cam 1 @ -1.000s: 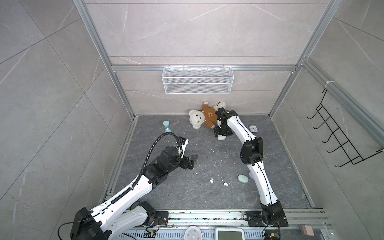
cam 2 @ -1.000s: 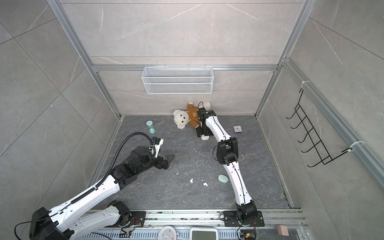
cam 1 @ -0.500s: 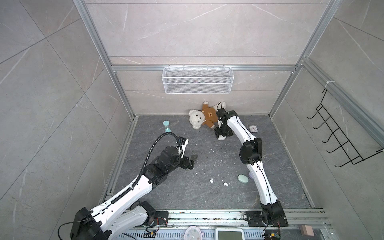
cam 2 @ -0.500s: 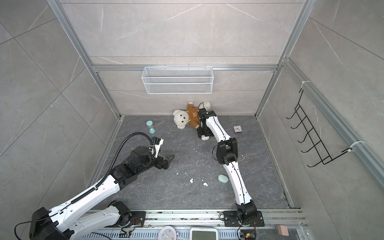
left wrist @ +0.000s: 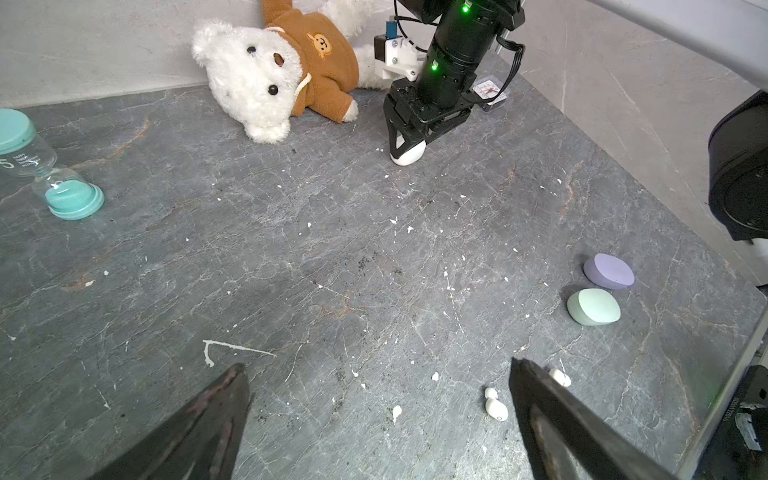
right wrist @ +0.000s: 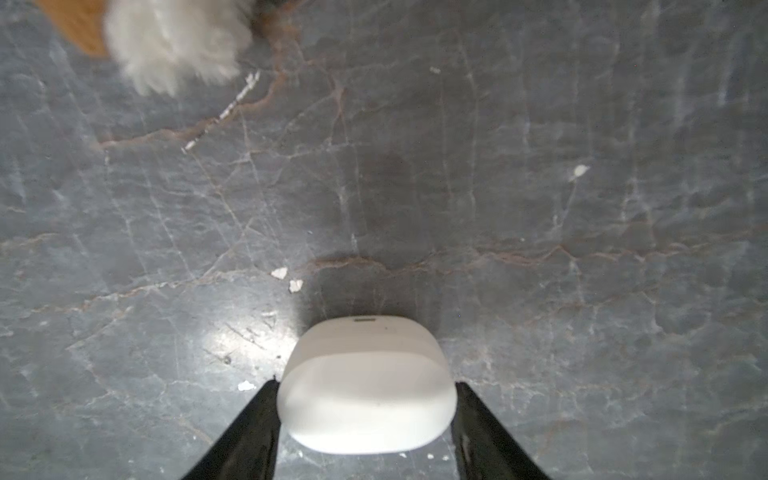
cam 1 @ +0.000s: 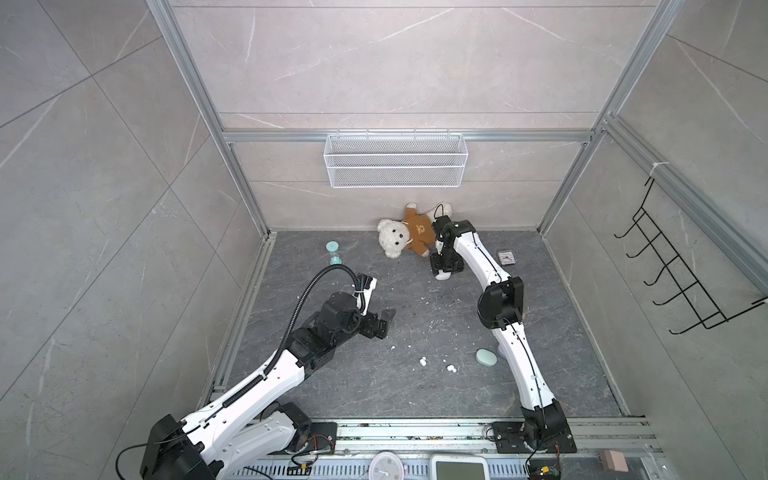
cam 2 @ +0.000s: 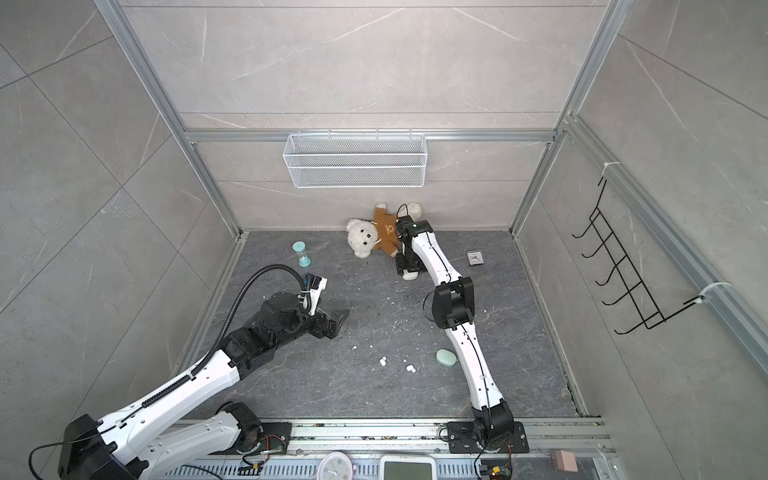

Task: Insert the wireless bluetooth earbuds into the charging case
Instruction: 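Lower and close the right gripper on the white case, then lift the white case and carry it toward the left gripper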

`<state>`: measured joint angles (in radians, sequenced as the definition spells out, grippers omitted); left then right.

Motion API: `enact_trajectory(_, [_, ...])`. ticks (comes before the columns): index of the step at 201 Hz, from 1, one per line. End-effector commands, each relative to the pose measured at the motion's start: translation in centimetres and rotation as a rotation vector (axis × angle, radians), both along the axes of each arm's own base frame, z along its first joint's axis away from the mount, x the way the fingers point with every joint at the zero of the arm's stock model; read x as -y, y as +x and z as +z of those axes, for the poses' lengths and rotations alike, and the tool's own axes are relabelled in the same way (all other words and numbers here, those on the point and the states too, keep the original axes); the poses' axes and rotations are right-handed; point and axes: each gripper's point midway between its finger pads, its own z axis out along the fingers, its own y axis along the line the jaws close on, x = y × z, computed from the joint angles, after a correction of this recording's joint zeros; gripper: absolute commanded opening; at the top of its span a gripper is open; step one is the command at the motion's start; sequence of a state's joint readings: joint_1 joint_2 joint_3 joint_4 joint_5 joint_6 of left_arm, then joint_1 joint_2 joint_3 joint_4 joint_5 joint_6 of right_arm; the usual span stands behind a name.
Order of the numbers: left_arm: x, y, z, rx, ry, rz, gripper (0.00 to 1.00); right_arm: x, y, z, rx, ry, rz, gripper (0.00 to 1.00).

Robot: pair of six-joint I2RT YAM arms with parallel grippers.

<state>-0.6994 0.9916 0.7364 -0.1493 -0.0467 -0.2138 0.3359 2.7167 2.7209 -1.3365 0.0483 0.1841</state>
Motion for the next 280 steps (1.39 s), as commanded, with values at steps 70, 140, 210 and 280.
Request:
enact_trajectory(70, [0.0, 0.2, 1.4, 0.038, -0.027, -0.002, 1.0, -0.3, -1.3, 2.4, -0.023, 0.023, 0.001, 0.57])
enact_trajectory(140, [0.7, 0.1, 2.1, 0.068, -0.029, -0.046, 1.0, -1.6, -5.0, 8.3, -0.007, 0.07, 0.02, 0.57])
enact_trajectory(210, [3.0, -0.7, 2.1, 0.101, -0.018, -0.199, 1.0, -4.2, -12.8, 14.2, 0.029, 0.141, 0.062, 0.57])
enact_trajectory(280, [6.2, -1.7, 3.1, 0.226, -0.041, -0.372, 1.0, -6.2, -22.0, 20.0, 0.022, 0.282, 0.088, 0.57])
